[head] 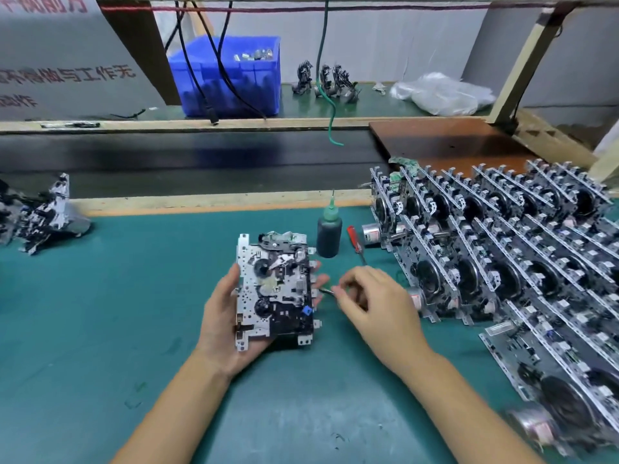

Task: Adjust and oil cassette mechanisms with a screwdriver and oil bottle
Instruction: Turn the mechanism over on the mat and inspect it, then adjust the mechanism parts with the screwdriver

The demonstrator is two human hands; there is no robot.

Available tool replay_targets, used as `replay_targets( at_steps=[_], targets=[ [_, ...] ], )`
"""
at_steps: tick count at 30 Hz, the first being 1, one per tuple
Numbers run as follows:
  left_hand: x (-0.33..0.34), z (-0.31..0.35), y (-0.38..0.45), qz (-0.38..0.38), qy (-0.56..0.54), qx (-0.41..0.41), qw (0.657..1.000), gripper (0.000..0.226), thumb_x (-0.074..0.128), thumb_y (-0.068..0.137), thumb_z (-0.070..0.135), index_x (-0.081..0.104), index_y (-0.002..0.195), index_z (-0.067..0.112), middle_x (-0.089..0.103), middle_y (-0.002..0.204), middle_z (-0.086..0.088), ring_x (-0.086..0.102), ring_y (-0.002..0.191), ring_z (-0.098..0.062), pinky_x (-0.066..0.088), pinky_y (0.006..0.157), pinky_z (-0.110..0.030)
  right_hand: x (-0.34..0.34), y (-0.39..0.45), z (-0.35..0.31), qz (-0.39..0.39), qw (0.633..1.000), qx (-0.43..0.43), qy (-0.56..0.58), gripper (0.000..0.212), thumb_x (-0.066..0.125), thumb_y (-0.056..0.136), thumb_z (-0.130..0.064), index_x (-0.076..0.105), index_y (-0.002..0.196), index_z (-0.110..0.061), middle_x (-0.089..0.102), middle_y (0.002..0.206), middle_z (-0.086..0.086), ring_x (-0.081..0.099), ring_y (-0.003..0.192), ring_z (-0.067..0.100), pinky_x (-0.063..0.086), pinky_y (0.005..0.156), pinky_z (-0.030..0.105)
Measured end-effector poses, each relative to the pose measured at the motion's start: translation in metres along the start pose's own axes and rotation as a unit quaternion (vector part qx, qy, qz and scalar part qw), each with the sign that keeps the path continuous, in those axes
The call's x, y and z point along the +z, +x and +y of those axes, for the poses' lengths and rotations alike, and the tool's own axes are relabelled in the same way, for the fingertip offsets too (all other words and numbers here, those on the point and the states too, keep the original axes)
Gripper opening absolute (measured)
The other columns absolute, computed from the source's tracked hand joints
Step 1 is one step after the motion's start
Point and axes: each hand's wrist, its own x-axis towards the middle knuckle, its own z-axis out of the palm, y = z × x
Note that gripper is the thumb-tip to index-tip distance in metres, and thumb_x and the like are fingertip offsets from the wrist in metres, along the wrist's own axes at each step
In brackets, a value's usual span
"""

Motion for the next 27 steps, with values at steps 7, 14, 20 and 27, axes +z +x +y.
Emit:
replay_targets(
  at_steps=[7, 14, 20, 27],
  targets=[
    [-0.002, 0.001, 0.004, 0.048, -0.033, -0.025, 0.998, 0.091, 0.080, 0.064, 0.052, 0.051, 0.133, 0.000, 0.043, 0.139, -0.031, 0.046, 0.125, -0.047, 0.040, 0.101, -0.059, 0.009, 0.003, -0.002, -0.075, 0.975, 0.015, -0.209, 0.010, 0.039, 0.101, -0.025, 0.047, 0.102, -0.020, 0.047, 0.097, -0.004, 0.046, 0.093, 0.020, 0.026, 0.072, 0.030],
    [-0.007, -0.003, 0.007, 0.110, -0.037, -0.121, 0.986, 0.079, 0.054, 0.078, 0.066, 0.064, 0.118, -0.002, 0.055, 0.131, -0.025, 0.056, 0.118, -0.037, 0.047, 0.096, -0.052, -0.007, -0.001, -0.009, -0.189, 0.934, 0.099, 0.285, 0.028, 0.043, 0.100, -0.027, 0.052, 0.073, -0.024, 0.046, 0.042, -0.004, 0.041, 0.043, 0.006, 0.033, 0.049, 0.016],
    [-0.010, -0.004, 0.010, 0.134, -0.017, -0.133, 0.982, 0.074, 0.034, 0.090, 0.063, 0.069, 0.112, 0.001, 0.060, 0.124, -0.025, 0.061, 0.113, -0.034, 0.051, 0.093, -0.047, -0.011, 0.003, -0.015, -0.312, 0.857, 0.212, 0.352, 0.050, 0.042, 0.099, -0.035, 0.061, 0.058, -0.014, 0.041, 0.039, -0.002, 0.026, 0.035, 0.008, 0.022, 0.037, 0.015],
    [-0.010, -0.005, 0.011, 0.149, -0.001, -0.140, 0.979, 0.076, 0.030, 0.093, 0.062, 0.069, 0.110, 0.000, 0.059, 0.124, -0.026, 0.062, 0.110, -0.036, 0.053, 0.090, -0.047, -0.010, 0.002, -0.021, -0.350, 0.852, 0.213, 0.326, 0.047, 0.042, 0.100, -0.032, 0.056, 0.059, -0.013, 0.050, 0.040, -0.004, 0.040, 0.033, 0.006, 0.028, 0.034, 0.015]
  ],
)
